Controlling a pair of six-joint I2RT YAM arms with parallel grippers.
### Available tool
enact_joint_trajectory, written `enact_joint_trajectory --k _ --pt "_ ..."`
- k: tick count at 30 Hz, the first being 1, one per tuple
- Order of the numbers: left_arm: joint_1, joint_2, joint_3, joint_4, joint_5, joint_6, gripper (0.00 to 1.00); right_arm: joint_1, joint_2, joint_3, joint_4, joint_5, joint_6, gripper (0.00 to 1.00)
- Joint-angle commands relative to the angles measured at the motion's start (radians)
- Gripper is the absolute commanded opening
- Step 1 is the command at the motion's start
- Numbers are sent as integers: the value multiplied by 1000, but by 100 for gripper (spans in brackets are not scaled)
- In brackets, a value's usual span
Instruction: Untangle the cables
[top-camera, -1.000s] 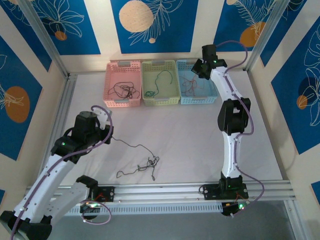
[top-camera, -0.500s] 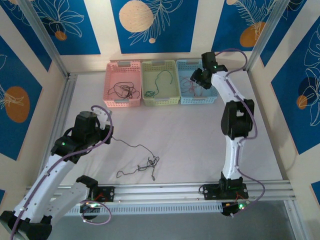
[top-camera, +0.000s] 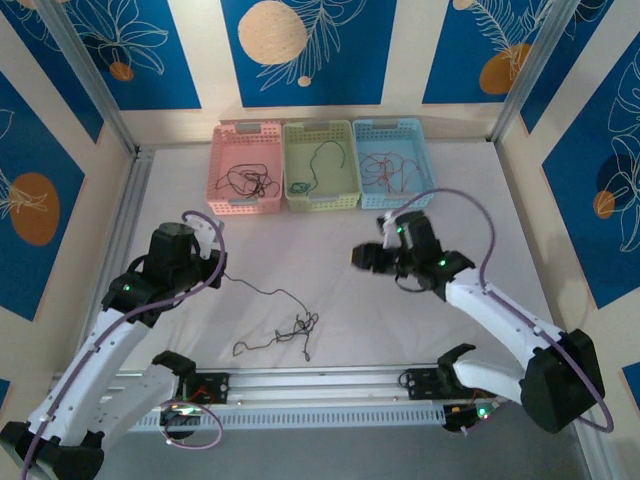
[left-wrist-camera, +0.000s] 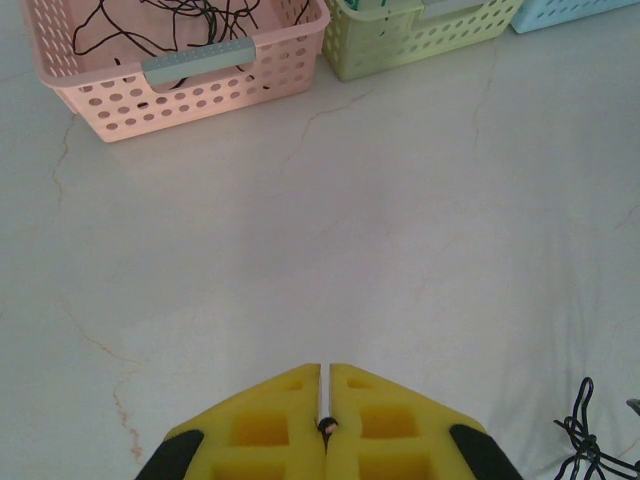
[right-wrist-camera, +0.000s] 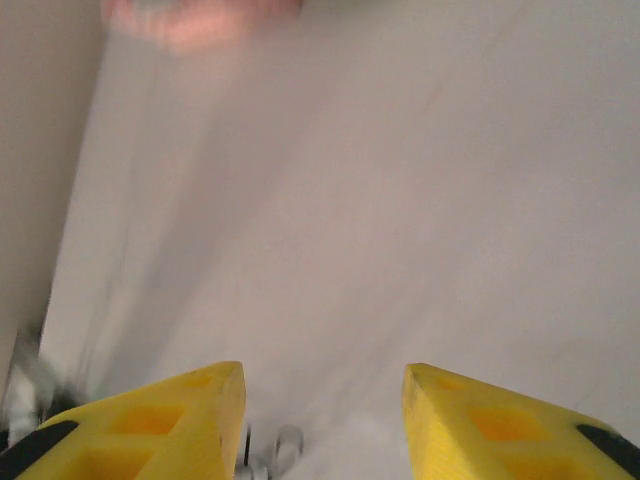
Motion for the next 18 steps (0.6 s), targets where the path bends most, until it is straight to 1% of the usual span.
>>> enact_joint_trajectory --k 1,2,3,5,8,12,16,18 --pt "12 -3 -8 22 -3 -15 0 141 -41 -32 17 -144 -140 49" --pt "13 -4 -8 21 -6 -15 0 183 -38 -37 3 -147 -171 50" --pt "12 -3 -8 21 -8 -14 0 226 -35 -40 -6 -119 -189 52" --pt "12 -2 -8 21 -11 -14 0 298 -19 -44 11 -105 -214 55" --pt "12 -1 -9 21 -12 -16 0 377 26 -24 16 -90 -242 58" --pt "13 1 -10 21 -6 -14 0 426 110 15 14 -57 -264 60" --pt "12 0 -9 21 -6 -15 0 461 189 61 -9 10 -304 61" --pt "13 -2 -8 19 -6 -15 0 470 230 75 -8 10 -318 61"
